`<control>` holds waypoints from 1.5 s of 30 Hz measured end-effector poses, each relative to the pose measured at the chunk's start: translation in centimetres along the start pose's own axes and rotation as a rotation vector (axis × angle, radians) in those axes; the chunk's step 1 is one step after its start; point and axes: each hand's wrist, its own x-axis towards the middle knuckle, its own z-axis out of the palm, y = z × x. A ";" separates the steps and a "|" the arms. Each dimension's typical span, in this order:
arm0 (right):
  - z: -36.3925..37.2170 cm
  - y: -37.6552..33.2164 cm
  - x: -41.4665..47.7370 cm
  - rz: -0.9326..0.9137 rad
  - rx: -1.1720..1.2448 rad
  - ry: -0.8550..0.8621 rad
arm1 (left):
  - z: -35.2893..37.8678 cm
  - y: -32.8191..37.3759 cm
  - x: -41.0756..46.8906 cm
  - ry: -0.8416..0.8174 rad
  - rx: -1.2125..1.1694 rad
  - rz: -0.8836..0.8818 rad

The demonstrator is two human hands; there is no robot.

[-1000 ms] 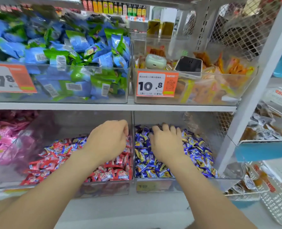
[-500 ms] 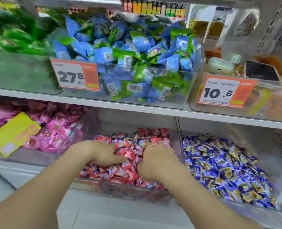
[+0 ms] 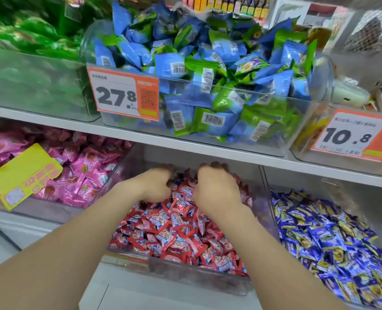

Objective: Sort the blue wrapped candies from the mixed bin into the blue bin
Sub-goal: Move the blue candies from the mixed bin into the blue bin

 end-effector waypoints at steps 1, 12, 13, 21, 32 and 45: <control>0.6 -0.4 0.7 -0.033 0.064 -0.004 | 0.1 -0.2 0.3 -0.061 -0.025 -0.014; 2.9 -0.5 6.3 0.070 0.536 -0.420 | 1.6 1.2 2.5 -0.179 -1.051 -0.326; 3.1 -0.5 6.6 0.075 0.607 -0.396 | 2.0 1.4 2.8 -0.134 -1.097 -0.329; 3.5 0.7 7.1 0.306 1.279 -0.332 | 2.5 4.6 3.8 0.220 -1.101 -0.237; -0.2 6.0 -1.4 -0.102 0.794 -0.158 | -0.5 7.6 -6.9 0.050 -0.505 0.135; -1.6 7.9 -5.8 -0.172 0.187 -0.057 | -1.1 5.8 -8.1 0.106 -0.068 0.257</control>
